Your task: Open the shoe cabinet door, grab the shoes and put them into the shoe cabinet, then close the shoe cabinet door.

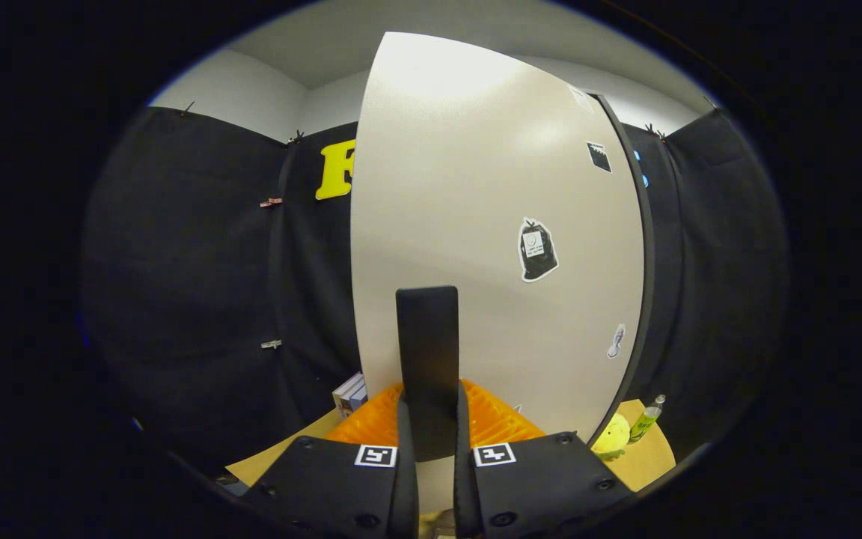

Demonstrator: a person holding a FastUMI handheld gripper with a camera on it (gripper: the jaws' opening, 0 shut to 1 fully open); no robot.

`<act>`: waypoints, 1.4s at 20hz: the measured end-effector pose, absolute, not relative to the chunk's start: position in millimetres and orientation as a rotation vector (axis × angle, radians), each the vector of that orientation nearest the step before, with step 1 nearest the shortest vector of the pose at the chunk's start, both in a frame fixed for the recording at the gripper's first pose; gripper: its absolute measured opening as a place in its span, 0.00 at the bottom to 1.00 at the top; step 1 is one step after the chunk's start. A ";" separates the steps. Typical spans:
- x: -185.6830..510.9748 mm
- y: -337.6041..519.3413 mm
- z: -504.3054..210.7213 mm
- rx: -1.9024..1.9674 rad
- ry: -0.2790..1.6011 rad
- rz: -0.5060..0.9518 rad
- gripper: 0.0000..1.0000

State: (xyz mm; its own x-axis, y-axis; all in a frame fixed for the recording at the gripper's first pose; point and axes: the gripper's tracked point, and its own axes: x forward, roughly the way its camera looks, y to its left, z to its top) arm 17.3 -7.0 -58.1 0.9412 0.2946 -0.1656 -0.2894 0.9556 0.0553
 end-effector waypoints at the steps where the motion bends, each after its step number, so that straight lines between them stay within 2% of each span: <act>1: 14.0 -11.8 -56.9 0.029 0.173 0.300 0.22; 6: -11.8 -35.8 -51.7 0.037 0.160 0.289 0.22; 12: -26.7 -71.1 -50.1 0.035 0.152 0.211 0.22; 21: -46.2 -126.3 -42.1 0.018 0.123 0.045 0.20; 26: -66.5 -167.8 -26.3 -0.014 0.074 -0.109 0.21; 28: -75.5 -181.0 -20.8 -0.014 0.053 -0.130 0.14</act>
